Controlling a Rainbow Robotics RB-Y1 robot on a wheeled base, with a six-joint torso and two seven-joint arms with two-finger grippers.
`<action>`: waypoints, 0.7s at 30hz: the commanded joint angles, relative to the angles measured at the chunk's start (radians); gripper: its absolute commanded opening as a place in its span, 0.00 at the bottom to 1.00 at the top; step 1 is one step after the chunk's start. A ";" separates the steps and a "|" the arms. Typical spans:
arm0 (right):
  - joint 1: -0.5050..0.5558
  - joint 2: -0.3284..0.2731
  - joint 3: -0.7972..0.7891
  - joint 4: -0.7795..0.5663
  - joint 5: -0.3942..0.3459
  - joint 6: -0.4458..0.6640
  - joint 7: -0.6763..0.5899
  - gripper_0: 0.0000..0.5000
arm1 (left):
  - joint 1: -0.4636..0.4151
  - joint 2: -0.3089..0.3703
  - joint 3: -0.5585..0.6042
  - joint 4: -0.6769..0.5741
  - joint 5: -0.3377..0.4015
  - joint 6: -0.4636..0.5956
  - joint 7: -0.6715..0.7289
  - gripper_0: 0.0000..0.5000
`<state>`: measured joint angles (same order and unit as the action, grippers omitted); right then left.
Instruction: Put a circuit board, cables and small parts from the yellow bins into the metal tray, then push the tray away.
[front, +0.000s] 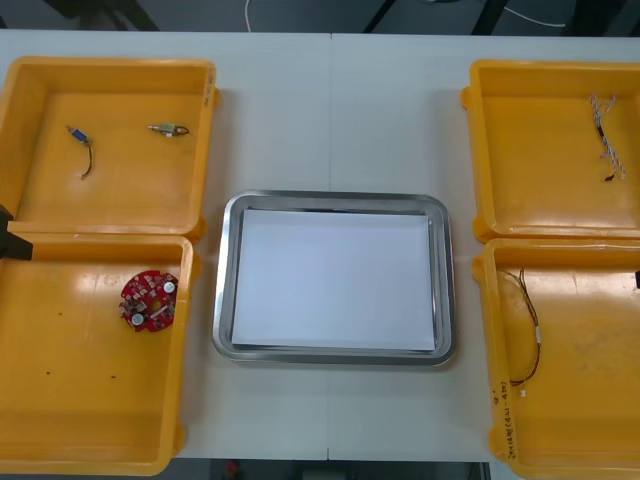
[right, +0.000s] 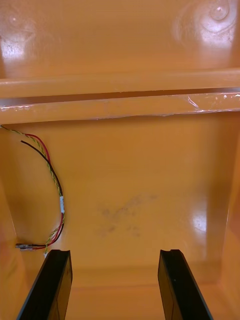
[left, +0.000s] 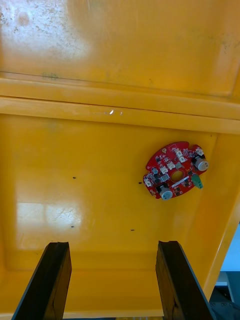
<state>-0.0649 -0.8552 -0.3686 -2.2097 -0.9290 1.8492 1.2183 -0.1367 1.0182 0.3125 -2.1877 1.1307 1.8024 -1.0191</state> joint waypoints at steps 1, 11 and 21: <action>0.014 -0.039 -0.033 -0.025 0.004 0.007 0.024 1.00 | 0.016 0.045 0.031 -0.021 0.008 -0.009 -0.079 1.00; 0.014 -0.039 -0.033 -0.025 0.004 0.007 0.024 1.00 | 0.016 0.045 0.031 -0.021 0.008 -0.009 -0.079 1.00; 0.014 -0.039 -0.033 -0.025 0.004 0.007 0.024 1.00 | 0.016 0.045 0.031 -0.021 0.008 -0.009 -0.079 1.00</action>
<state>-0.0649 -0.8552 -0.3686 -2.2097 -0.9290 1.8492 1.2183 -0.1367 1.0182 0.3125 -2.1877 1.1307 1.8024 -1.0191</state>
